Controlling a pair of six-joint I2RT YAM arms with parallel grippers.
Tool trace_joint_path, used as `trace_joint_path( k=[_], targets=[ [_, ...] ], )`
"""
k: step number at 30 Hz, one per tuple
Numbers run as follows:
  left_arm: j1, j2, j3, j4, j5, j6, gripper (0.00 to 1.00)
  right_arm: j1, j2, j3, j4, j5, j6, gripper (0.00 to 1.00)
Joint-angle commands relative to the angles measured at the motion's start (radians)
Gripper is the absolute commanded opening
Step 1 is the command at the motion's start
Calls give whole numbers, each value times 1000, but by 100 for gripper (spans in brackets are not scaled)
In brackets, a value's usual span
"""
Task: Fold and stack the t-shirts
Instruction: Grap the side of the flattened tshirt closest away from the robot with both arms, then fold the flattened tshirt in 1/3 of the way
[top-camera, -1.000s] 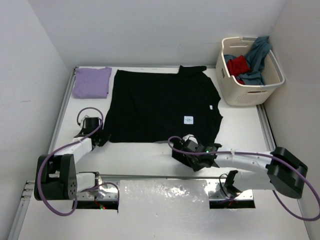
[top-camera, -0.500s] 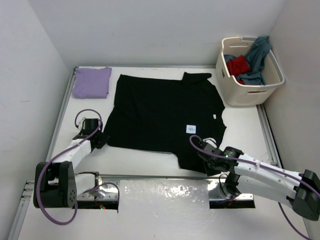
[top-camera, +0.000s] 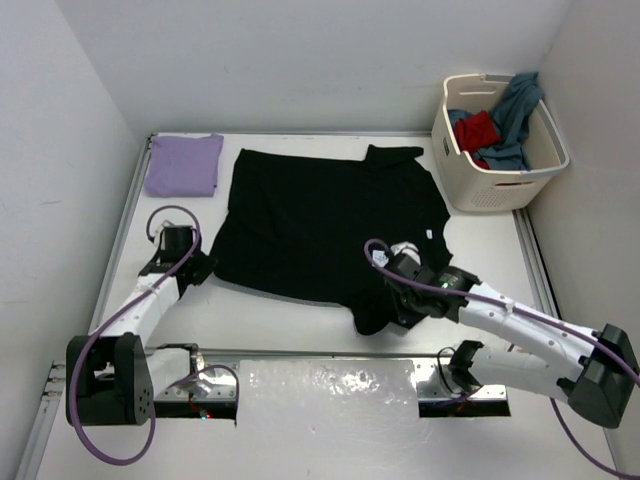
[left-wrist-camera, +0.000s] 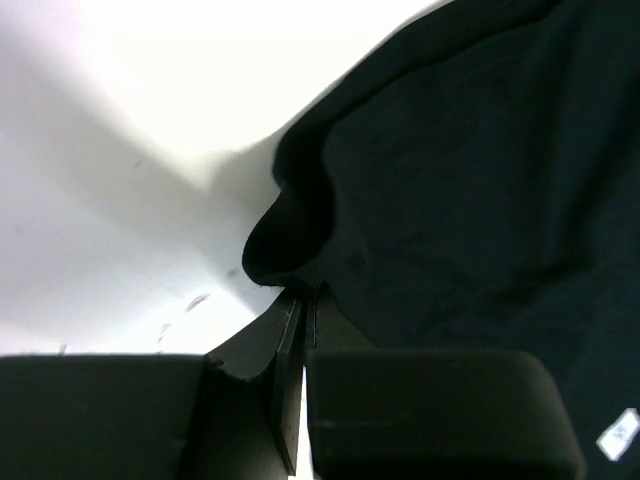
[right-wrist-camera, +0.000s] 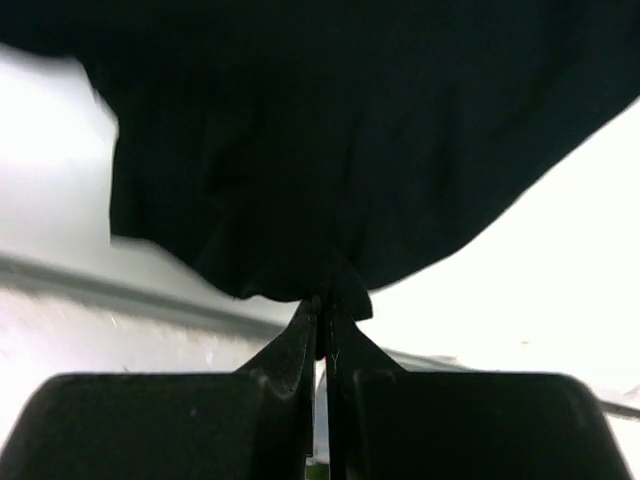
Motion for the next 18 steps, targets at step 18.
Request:
trace_joint_path(
  k=[18],
  targets=[
    [-10,284,377,122,26,15,0,-354,205,343,92,105,-281,0]
  ],
)
